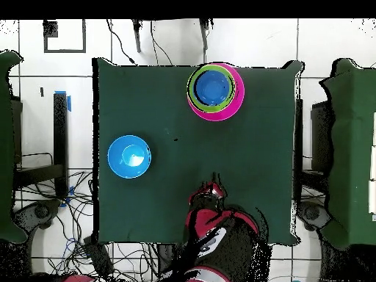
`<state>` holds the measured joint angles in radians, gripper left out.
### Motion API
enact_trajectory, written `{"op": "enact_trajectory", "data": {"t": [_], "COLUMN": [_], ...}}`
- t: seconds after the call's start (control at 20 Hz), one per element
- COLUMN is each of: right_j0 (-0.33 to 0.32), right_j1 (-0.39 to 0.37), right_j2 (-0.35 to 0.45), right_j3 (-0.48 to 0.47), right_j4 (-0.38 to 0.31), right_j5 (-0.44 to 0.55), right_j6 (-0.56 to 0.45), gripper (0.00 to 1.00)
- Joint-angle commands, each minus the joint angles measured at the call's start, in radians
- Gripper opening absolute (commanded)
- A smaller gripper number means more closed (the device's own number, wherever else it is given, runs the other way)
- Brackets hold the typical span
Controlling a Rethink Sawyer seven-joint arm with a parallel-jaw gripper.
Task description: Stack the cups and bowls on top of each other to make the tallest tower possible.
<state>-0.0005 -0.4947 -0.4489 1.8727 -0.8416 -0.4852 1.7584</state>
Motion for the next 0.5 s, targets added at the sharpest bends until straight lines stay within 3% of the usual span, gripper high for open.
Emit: {"op": "enact_trajectory", "data": {"t": [0.05, 0.1, 0.5], "right_j0": [0.009, -0.007, -0.072], "right_j1": [0.061, 0.041, -0.068], "right_j2": [0.044, 0.081, 0.240], "right_j3": [-0.099, -0.096, -0.024], "right_j4": [0.031, -0.018, -0.168], "right_j5": [-0.027, 0.026, 0.222], "right_j6": [0.010, 0.048, 0.128], "gripper": [1.00, 1.00, 1.00]}}
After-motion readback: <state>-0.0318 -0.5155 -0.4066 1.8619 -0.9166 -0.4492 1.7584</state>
